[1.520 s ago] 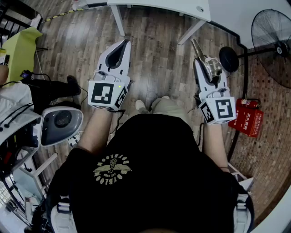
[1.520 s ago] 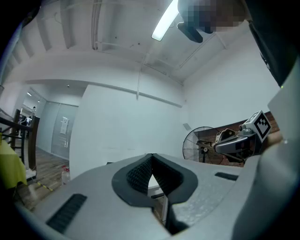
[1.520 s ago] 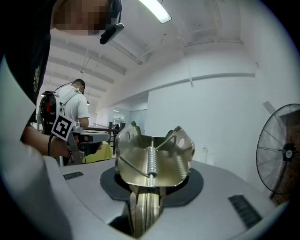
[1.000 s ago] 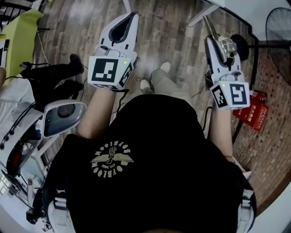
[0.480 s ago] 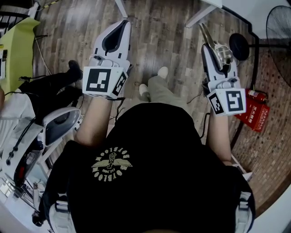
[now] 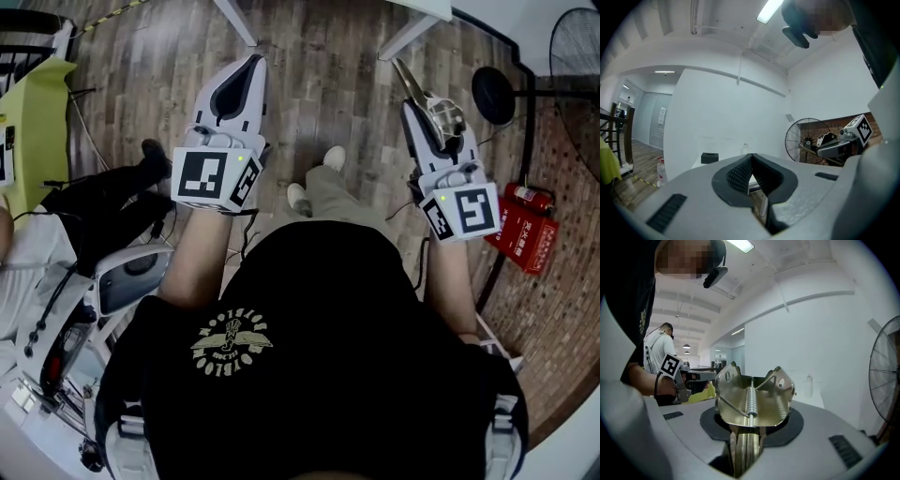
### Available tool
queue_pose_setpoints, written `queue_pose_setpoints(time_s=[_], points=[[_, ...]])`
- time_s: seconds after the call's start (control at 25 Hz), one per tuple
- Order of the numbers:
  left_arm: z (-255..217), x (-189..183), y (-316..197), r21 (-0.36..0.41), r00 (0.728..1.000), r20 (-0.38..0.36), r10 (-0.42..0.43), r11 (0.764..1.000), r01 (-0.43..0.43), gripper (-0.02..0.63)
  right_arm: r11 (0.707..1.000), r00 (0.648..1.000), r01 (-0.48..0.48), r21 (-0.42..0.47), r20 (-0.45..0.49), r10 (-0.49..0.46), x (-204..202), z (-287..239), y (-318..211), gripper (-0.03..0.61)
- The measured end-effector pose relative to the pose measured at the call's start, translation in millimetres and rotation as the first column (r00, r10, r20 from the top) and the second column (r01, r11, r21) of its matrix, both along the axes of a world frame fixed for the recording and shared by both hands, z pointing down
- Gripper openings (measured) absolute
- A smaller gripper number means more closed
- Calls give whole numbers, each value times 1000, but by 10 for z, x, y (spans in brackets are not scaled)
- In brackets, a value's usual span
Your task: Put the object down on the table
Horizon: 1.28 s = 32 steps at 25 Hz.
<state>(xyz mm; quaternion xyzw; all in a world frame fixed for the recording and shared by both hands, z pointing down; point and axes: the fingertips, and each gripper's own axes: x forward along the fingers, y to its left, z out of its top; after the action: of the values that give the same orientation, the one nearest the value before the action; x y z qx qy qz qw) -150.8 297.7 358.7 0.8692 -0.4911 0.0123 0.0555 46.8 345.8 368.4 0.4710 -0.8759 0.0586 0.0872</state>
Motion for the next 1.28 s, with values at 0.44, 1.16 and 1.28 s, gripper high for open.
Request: queue_pose_setpoints(time_s=[0.44,1.16,1.28], points=[[-37,244,-603,10,998,39,-39,999,39,8,997,996,80,1,34,-80,201,30,-643,100],[-217,655,-809,46,996,77,-45,998,41,8,996,994,89,19,55,-90,664,-55,-900,100],[-237,723,-837,57,997,73,-30,998,26,8,996,996,79,33,48,-81,711,-85,-936,100]])
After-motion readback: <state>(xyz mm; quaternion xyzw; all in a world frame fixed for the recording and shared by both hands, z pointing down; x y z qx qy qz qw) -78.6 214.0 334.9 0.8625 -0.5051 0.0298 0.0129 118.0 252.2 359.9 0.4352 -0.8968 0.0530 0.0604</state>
